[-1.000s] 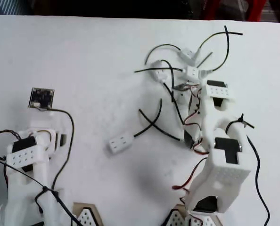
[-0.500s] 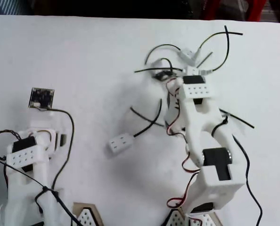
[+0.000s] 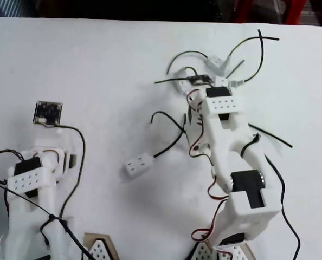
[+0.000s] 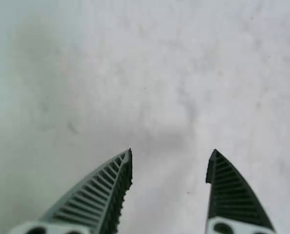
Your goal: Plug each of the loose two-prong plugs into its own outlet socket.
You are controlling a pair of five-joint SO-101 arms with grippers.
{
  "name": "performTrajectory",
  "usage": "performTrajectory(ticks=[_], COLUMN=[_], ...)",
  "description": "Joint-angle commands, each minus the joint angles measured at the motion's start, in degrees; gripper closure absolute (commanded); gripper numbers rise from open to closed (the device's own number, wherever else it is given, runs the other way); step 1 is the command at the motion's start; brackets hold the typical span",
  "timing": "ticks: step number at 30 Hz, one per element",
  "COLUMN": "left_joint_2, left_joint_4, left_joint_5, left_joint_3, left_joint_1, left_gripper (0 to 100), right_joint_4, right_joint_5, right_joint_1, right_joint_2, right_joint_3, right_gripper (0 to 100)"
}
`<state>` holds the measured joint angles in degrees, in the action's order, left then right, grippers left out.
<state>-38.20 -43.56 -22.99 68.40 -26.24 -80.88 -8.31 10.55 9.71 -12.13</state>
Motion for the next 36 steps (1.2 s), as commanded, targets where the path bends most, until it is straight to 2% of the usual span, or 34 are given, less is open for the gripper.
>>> performTrajectory(ticks=[1,8,16,32,36], left_joint_2=[-1.7,-1.7,-1.7,-1.7,-1.7], left_joint_4=[0.6,0.6,0.6,0.6,0.6], left_joint_5=[-0.6,-0.6,-0.6,-0.6,-0.6], left_joint_3=[-0.2,-0.2,-0.2,-0.2,-0.2], left_joint_1=[-0.6,-0.6,-0.6,-0.6,-0.6], left_gripper=[75,75,75,75,75], right_joint_4=[-3.2,-3.0,-2.6,-5.1,-8.1], right_joint_5=[-5.3,-16.4,-30.0,-31.4,-31.4], right_joint_1=[2.1,4.2,1.2,-0.6,-1.8], right_joint_2=[-4.0,-4.7,2.7,11.0,11.7], right_joint_3=[1.1,1.1,1.1,2.2,5.7], right_gripper=[80.0,82.7,86.6,88.2,95.5])
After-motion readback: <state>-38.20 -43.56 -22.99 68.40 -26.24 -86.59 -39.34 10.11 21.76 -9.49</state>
